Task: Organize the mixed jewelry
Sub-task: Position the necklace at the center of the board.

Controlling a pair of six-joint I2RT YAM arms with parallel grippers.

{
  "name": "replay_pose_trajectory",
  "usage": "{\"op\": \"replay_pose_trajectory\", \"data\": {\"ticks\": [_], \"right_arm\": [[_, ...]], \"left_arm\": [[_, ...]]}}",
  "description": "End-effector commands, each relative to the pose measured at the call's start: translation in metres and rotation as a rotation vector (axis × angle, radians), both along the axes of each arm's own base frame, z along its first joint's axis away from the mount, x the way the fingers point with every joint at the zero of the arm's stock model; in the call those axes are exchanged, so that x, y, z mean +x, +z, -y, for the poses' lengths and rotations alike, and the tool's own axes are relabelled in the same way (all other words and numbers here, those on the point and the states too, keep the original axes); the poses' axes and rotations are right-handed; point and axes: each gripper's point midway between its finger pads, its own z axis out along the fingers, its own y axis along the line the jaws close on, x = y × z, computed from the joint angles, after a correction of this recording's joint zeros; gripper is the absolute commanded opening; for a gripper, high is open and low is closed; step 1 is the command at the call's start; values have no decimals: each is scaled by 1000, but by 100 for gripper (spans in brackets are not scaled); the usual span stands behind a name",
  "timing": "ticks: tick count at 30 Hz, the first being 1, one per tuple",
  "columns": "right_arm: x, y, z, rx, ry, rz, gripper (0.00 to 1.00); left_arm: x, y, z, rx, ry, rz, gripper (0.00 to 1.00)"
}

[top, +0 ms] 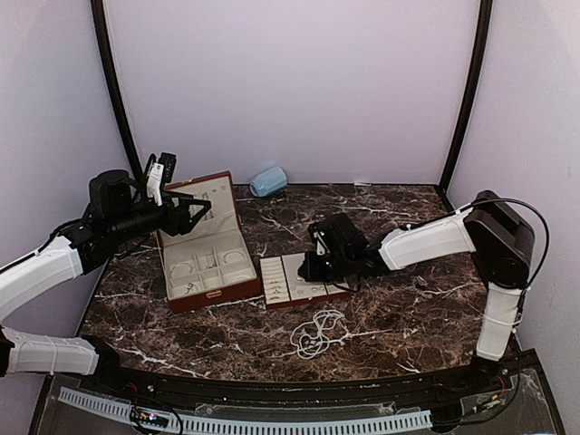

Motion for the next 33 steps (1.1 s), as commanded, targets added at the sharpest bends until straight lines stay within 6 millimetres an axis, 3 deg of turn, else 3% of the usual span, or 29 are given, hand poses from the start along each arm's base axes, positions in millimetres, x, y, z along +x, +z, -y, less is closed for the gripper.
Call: {"op": "replay_pose_trajectory", "data": {"ticks": [1, 9, 17, 20, 26, 33], "right_arm": [[-1, -7, -10, 3, 22, -11, 11], [0, -3, -10, 18, 9, -8, 11], [9, 37, 3, 35, -22, 59, 22], [13, 52, 17, 13, -58, 97, 29], [2, 61, 64, -47, -139, 111, 35], [-6, 58, 137, -171, -268, 87, 36]], "left_arm": [[-2, 12, -4, 0, 8, 35, 70], [-2, 12, -6, 2, 18, 35, 70], [7, 7, -19, -16, 64, 5, 71], [14, 5, -29, -60, 86, -28, 71], [27, -2, -46, -87, 144, -67, 71], [34, -4, -59, -58, 199, -58, 71]]}}
